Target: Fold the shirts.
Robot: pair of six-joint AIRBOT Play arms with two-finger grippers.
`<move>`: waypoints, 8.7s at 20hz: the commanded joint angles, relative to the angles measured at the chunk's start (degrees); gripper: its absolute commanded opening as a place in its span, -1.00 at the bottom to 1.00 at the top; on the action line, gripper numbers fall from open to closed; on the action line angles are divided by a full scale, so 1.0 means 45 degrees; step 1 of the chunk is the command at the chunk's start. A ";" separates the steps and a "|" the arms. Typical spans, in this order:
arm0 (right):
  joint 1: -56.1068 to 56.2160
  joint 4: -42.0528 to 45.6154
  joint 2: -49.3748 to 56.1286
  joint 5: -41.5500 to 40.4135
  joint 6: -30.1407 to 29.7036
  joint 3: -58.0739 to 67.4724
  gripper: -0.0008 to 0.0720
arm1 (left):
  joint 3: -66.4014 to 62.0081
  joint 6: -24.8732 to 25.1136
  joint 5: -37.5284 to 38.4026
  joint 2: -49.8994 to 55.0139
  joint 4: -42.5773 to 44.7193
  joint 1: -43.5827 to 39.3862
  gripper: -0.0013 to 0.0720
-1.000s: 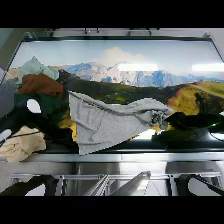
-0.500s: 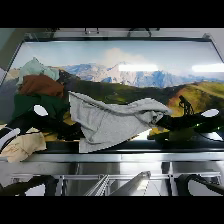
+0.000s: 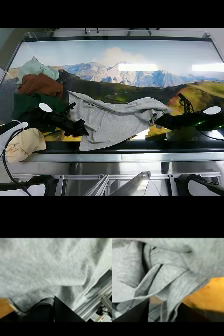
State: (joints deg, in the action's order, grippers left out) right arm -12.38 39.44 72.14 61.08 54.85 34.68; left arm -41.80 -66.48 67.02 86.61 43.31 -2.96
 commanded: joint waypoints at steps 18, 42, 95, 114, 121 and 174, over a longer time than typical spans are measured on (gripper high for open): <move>-0.1166 -0.2142 0.0389 0.3395 -0.2215 0.1141 -0.92 | -0.1574 0.2195 0.3886 -0.0879 -0.3308 0.1326 -0.92; -0.4969 -0.6989 -0.6426 0.1982 -0.3177 0.9860 -0.92 | -0.2890 0.2633 0.4367 -0.6475 -1.0156 0.5795 -0.91; -0.4668 0.2603 0.4668 0.2623 0.0772 0.3167 0.08 | -0.4260 0.0967 0.2783 0.2909 0.2676 0.2701 -0.92; -0.6159 -0.4192 -0.4444 0.4435 0.1452 0.8811 -0.92 | -0.6824 0.2259 0.4949 -0.6237 -0.6601 0.7291 -0.92; -0.7038 -0.4459 -0.8534 0.0369 0.0432 1.1181 -0.92 | -1.0496 0.2399 0.4799 -0.9321 -0.7859 1.1987 -0.89; -0.3803 -0.1331 0.5945 -0.0971 -0.3458 0.6751 -0.92 | -1.5047 -0.0330 0.5348 0.8043 0.2458 0.1875 -0.95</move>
State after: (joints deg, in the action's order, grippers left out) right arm -29.23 33.06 98.67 58.43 39.07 65.14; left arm -109.54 -67.66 91.29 122.78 51.37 6.48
